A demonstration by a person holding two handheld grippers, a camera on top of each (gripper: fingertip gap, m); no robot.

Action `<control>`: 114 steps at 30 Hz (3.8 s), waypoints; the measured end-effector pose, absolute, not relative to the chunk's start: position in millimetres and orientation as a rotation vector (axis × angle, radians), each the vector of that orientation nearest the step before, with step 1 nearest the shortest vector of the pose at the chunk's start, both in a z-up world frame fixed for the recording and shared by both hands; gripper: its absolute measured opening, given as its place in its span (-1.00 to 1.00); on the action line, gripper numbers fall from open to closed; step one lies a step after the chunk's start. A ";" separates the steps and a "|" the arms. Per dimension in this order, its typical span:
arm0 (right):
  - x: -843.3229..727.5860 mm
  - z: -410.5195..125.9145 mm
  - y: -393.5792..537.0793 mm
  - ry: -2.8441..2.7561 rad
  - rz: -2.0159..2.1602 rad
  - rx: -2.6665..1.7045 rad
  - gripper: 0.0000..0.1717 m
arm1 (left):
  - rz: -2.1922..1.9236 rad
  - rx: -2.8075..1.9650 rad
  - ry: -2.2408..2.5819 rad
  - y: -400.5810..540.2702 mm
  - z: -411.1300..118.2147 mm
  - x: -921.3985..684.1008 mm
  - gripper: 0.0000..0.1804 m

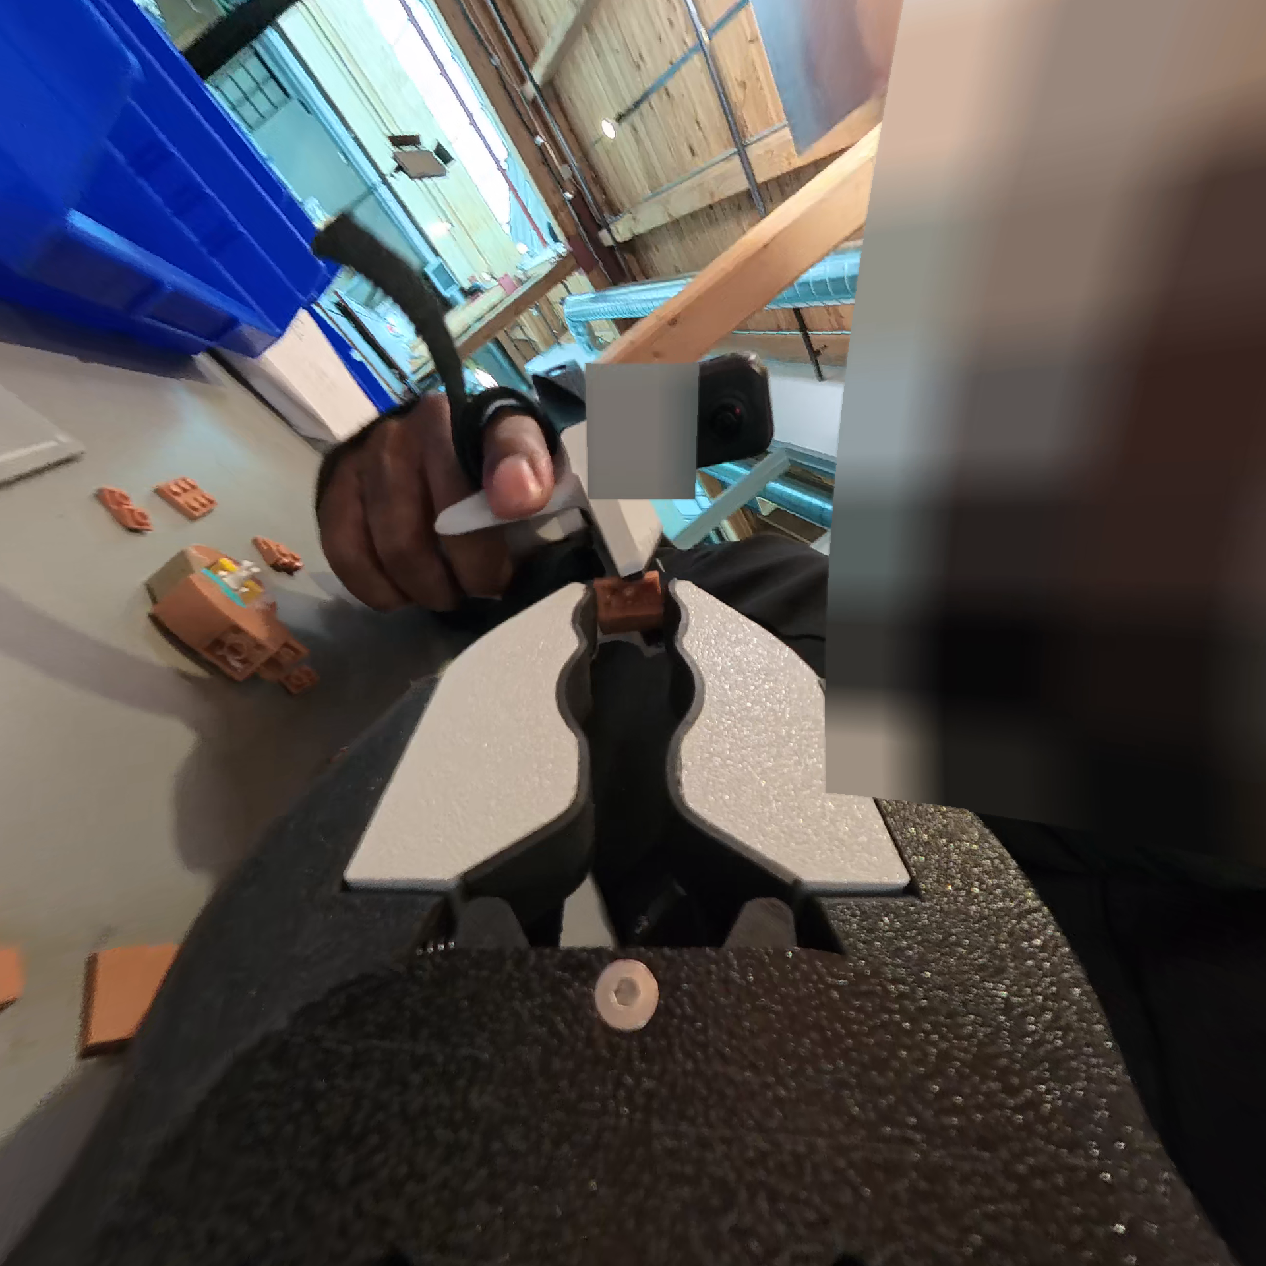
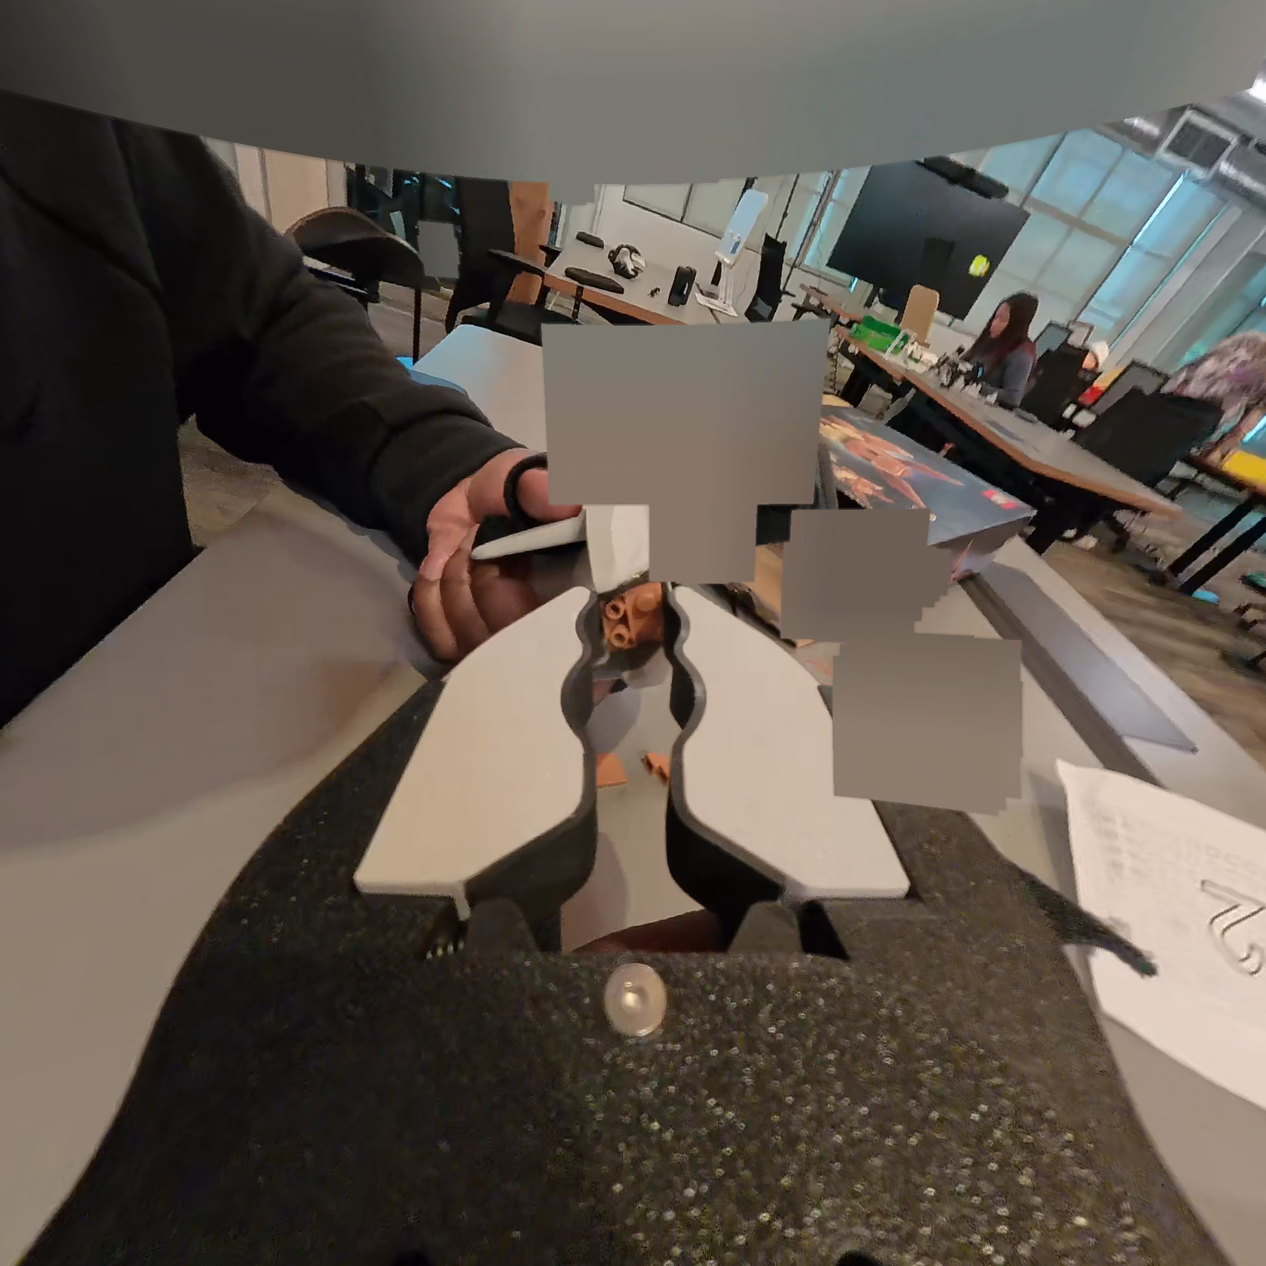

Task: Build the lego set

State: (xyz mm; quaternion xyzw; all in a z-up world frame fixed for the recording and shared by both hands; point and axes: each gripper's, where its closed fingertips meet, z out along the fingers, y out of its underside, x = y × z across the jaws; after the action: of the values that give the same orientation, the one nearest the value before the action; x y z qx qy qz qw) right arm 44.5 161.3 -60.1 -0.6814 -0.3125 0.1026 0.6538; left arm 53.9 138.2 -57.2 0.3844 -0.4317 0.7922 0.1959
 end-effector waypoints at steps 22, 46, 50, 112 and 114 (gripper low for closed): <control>76.8 -96.8 172.8 0.258 1.004 -1.858 -0.80 | 1.979 0.950 -3.615 164.6 -96.7 74.5 -0.73; 64.9 -62.2 161.7 -0.301 0.648 -1.664 -0.74 | 2.772 1.147 -2.156 164.7 -48.7 60.1 -0.83; 51.1 -57.8 158.2 -0.374 0.633 -1.631 -0.75 | 2.787 1.066 -2.079 156.0 -45.5 56.3 -0.82; 73.3 -168.9 94.5 -1.399 0.417 -2.038 -0.67 | 2.156 0.946 -2.765 135.0 -99.0 46.9 -0.82; 70.2 -164.8 95.1 -1.415 0.448 -2.010 -0.68 | 2.154 0.942 -2.769 134.7 -99.2 46.5 -0.82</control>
State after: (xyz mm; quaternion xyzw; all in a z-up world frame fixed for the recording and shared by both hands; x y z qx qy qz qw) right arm 70.2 95.1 -164.8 -0.7632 -0.5374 0.1700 0.3161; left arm 46.5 134.7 -99.2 0.2516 -0.7395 0.5752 -0.2429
